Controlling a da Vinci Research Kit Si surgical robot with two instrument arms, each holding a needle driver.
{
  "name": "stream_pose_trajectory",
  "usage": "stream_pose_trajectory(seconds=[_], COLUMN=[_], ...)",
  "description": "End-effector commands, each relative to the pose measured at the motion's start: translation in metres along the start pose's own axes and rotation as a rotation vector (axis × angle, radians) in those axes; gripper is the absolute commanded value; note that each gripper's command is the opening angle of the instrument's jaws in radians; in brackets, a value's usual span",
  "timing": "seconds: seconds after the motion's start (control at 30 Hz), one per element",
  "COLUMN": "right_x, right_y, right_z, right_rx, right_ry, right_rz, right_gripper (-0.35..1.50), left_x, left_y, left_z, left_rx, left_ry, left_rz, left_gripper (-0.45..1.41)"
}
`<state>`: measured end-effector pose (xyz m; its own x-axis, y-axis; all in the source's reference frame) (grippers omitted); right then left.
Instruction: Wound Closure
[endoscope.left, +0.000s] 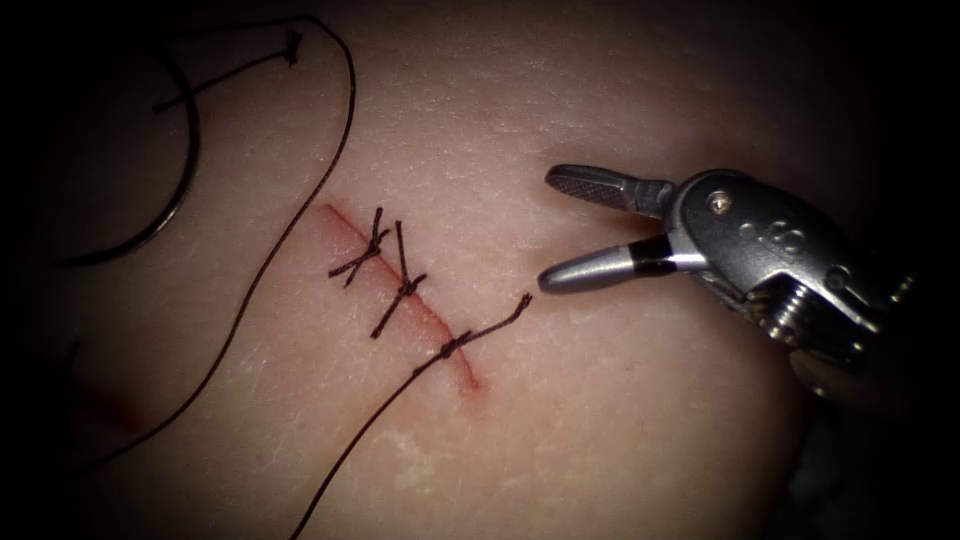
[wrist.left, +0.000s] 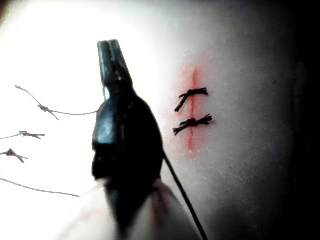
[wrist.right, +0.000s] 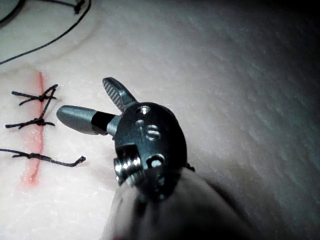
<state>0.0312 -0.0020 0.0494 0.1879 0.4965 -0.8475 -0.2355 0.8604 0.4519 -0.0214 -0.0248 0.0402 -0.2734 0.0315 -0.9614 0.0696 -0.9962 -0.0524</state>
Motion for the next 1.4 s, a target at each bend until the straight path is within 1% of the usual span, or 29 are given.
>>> stream_pose_trajectory(seconds=[0.03,0.13,0.23,0.3,0.37,0.43,0.5,0.53,0.57,0.6,0.63,0.7,0.73,0.93,1.07,1.17,1.2,1.27,1.4], right_x=[-0.001,-0.0019,-0.0031,-0.0039,-0.0046,-0.0052,-0.0057,-0.0059,-0.006,-0.0061,-0.0061,-0.0061,-0.0061,-0.006,-0.0055,-0.005,-0.0046,-0.0045,-0.0041], right_y=[-0.0008,-0.0021,-0.0037,-0.0045,-0.005,-0.0056,-0.0061,-0.0062,-0.0064,-0.0064,-0.0064,-0.0064,-0.0065,-0.0081,-0.0093,-0.0095,-0.0097,-0.0098,-0.0103], right_z=[0.0,-0.0007,-0.0006,-0.0001,0.0005,0.0014,0.0025,0.003,0.0034,0.0045,0.0045,0.0053,0.0058,0.0078,0.0085,0.0088,0.009,0.009,0.0093], right_rx=[-0.031,-0.1,-0.129,-0.133,-0.14,-0.146,-0.146,-0.146,-0.147,-0.161,-0.161,-0.173,-0.183,-0.163,-0.166,-0.164,-0.163,-0.164,-0.155], right_ry=[0.019,0.032,0.033,0.042,0.044,0.06,0.072,0.075,0.08,0.098,0.098,0.116,0.13,0.165,0.195,0.216,0.227,0.227,0.238], right_rz=[0.01,0.002,-0.016,-0.026,-0.035,-0.045,-0.054,-0.057,-0.059,-0.067,-0.067,-0.067,-0.073,-0.079,-0.075,-0.07,-0.073,-0.078,-0.086], right_gripper=[0.84,0.86,0.83,0.62,0.57,0.49,0.29,0.22,0.09,-0.2,-0.2,-0.35,-0.35,-0.35,-0.35,-0.35,-0.35,-0.35,-0.35], left_x=[-0.0005,-0.0001,-0.0001,-0.0004,-0.0007,-0.0009,-0.001,-0.001,-0.001,-0.0009,-0.0009,-0.0009,-0.0009,-0.0015,-0.0021,-0.0027,-0.0032,-0.0035,-0.0055], left_y=[-0.0002,-0.003,-0.0059,-0.008,-0.0097,-0.0106,-0.0111,-0.0112,-0.0114,-0.0117,-0.0117,-0.0123,-0.0125,-0.0139,-0.0149,-0.0156,-0.016,-0.0162,-0.0172], left_z=[0.0008,0.0014,0.0021,0.0026,0.0033,0.004,0.0049,0.0053,0.0058,0.0063,0.0063,0.0067,0.0069,0.008,0.0097,0.011,0.0119,0.0122,0.0137], left_rx=[-0.002,0.016,0.057,0.087,0.107,0.117,0.127,0.13,0.13,0.117,0.117,0.106,0.102,0.058,0.027,0.003,-0.02,-0.027,-0.055], left_ry=[0.007,0.025,0.049,0.062,0.065,0.065,0.061,0.061,0.069,0.077,0.077,0.075,0.074,0.081,0.09,0.101,0.097,0.094,0.067], left_rz=[0.004,0.018,0.022,0.028,0.024,0.026,0.024,0.024,0.025,0.025,0.025,0.022,0.021,0.019,0.026,0.03,0.025,0.028,0.001], left_gripper=[-0.45,-0.45,-0.45,-0.45,-0.45,-0.45,-0.45,-0.45,-0.45,-0.45,-0.45,-0.45,-0.45,-0.45,-0.45,-0.45,-0.45,-0.45,-0.45])
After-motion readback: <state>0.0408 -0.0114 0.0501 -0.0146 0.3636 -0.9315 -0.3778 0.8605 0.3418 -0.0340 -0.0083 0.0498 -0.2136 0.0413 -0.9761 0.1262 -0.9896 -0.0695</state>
